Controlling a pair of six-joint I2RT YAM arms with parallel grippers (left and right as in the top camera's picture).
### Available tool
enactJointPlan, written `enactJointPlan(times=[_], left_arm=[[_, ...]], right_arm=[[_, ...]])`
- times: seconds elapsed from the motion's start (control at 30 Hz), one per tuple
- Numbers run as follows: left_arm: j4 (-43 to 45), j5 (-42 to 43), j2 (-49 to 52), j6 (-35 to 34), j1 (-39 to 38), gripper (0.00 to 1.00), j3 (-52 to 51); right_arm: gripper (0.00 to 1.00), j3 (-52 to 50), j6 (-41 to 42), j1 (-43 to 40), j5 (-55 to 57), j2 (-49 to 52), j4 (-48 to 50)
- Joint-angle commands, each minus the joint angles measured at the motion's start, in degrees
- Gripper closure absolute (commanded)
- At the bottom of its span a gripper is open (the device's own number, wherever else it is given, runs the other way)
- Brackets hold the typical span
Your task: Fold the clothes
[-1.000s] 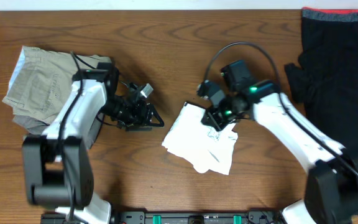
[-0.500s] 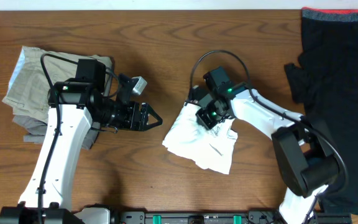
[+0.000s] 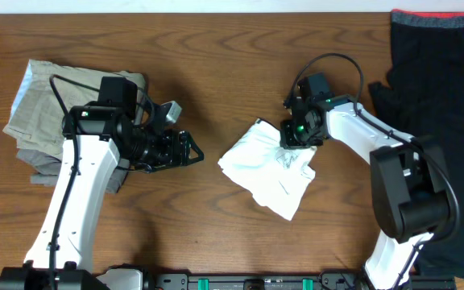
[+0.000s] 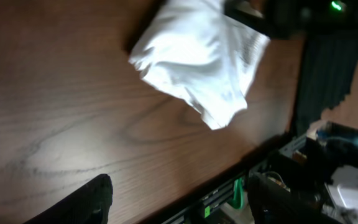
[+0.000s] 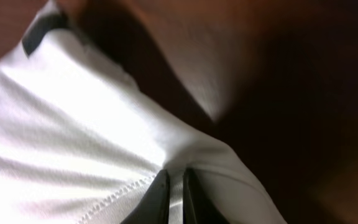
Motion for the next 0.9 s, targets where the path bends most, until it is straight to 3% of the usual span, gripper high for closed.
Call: enactJointPlan(times=[0.0, 0.1, 0.23, 0.33, 0.5, 0.77, 0.87], left_arm=[[1.40, -2.99, 0.07, -9.62, -0.70, 0.28, -3.54], [6.99, -2.97, 0.07, -17.14, -2.38, 0.28, -9.07], [14.38, -2.93, 0.07, -23.67, -4.39, 0.28, -15.96], [18.18, -1.46, 0.07, -24.46, -4.63, 0.28, -18.86], [19.41, -1.22, 0.07, -24.48, -4.63, 0.27, -19.08], [18.99, 1.11, 0.07, -24.48, -4.63, 0.27, -19.08], [18.99, 1.14, 0.07, -24.48, -4.63, 0.27, -19.08]], right_arm=[[0.92, -0.94, 1.18, 0.00, 5.20, -5.81, -1.64], [0.89, -0.94, -1.49, 0.31, 2.80, -10.64, -0.90], [0.82, -0.94, -12.20, 2.05, -7.50, -16.09, -3.13], [0.82, -0.94, -20.63, 4.66, -12.76, -17.27, -7.43], [0.85, -1.49, -29.11, 11.04, -7.48, -13.07, -11.37], [0.89, -1.46, -29.40, 15.65, 1.88, 0.68, -14.49], [0.91, -1.46, -24.20, 15.69, 2.73, 4.57, -10.99]])
